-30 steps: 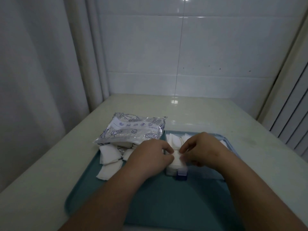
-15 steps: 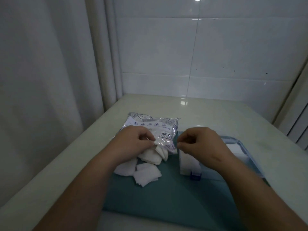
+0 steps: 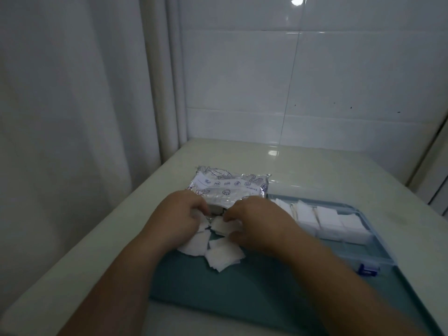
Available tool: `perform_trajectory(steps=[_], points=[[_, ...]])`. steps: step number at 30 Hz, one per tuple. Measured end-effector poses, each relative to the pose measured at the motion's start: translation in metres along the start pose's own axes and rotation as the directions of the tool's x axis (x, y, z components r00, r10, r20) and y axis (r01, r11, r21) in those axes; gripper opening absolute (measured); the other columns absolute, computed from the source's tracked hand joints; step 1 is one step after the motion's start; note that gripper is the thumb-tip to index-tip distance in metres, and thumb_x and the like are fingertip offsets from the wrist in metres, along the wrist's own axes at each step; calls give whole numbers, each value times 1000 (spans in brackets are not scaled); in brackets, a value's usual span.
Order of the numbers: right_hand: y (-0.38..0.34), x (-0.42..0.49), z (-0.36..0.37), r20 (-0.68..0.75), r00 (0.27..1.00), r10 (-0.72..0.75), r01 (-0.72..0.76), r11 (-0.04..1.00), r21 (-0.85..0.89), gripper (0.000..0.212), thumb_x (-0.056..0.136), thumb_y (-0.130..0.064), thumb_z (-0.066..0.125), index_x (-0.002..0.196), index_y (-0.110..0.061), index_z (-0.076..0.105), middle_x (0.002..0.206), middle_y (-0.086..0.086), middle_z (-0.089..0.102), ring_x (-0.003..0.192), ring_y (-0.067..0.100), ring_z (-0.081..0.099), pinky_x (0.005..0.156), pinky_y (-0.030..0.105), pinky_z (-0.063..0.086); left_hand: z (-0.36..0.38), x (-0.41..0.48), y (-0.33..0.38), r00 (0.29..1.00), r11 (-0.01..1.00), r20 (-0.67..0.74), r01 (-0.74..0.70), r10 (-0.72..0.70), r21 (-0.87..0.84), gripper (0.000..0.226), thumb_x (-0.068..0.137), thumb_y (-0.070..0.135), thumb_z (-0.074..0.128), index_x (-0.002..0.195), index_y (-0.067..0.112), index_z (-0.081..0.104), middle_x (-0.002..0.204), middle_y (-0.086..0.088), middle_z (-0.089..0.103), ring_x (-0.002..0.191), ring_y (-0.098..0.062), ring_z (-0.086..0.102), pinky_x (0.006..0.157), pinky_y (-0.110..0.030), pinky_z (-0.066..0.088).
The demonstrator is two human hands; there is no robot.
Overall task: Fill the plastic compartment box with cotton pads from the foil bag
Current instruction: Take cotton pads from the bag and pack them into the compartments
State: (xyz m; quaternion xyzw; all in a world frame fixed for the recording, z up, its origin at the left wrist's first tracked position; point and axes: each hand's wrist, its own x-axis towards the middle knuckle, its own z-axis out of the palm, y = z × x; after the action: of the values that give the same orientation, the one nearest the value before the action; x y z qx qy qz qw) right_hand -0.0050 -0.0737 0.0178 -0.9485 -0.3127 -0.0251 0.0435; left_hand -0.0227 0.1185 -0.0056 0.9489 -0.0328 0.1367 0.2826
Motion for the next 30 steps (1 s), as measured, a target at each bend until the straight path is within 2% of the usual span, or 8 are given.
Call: perform_trajectory(steps=[3,6,10,15,20,23,27,30], points=[[-3,-1,10,4,1000,-20,20,995,-103,31,85,-41,59,111,-24,62,110,2,63,103,25,57,78,31,45,3,-1,-1,996,972,61,-71,59,223,33,67,22,60,95,35,70,101,11,64,101,-14,57,82,-26,43],[-3,0,19,-13,1000,-24,22,990,-138,30,88,-39,52,109,-20,62,108,5,64,99,26,59,76,31,45,6,-1,-4,994,940,101,-72,40,332,43,69,27,61,110,41,64,114,14,61,106,-13,57,81,-26,43],[-3,1,26,-60,997,-54,45,988,-149,34,88,-23,55,121,-22,58,115,3,57,104,25,57,82,34,48,9,0,-6,988,937,145,-103,57,334,49,73,21,60,119,40,58,124,12,56,114,-14,53,88,-29,45],[-1,2,31,-114,988,-106,79,972,-220,38,86,-21,61,124,-22,57,118,3,59,102,26,59,82,35,49,9,-1,-5,982,943,176,-118,64,311,59,69,26,55,126,40,56,130,12,53,120,-13,51,93,-28,44],[-3,0,39,-154,987,-41,9,980,-201,40,93,-18,49,132,-19,46,122,7,59,101,30,61,78,36,49,11,-2,-2,968,956,247,-107,38,272,67,73,13,53,133,43,52,139,12,48,126,-13,48,96,-27,43],[-4,2,41,-149,989,-13,-18,978,-206,38,93,-15,48,130,-14,46,121,9,60,101,32,62,77,38,49,12,1,-3,960,953,277,-129,50,274,61,76,13,53,130,42,56,138,10,50,125,-15,49,98,-29,43],[-5,6,39,-141,989,35,-63,977,-204,32,92,-13,50,123,-12,55,115,9,64,100,29,63,78,37,50,16,8,-12,953,935,301,-129,25,331,43,77,24,54,116,36,65,128,7,56,117,-15,53,94,-31,46],[-6,6,36,-143,989,41,-71,974,-216,25,92,-13,51,116,-13,58,109,8,66,96,29,64,76,35,49,17,10,-14,969,944,245,-86,5,318,31,77,27,57,106,34,63,111,8,53,106,-15,55,84,-28,46]])
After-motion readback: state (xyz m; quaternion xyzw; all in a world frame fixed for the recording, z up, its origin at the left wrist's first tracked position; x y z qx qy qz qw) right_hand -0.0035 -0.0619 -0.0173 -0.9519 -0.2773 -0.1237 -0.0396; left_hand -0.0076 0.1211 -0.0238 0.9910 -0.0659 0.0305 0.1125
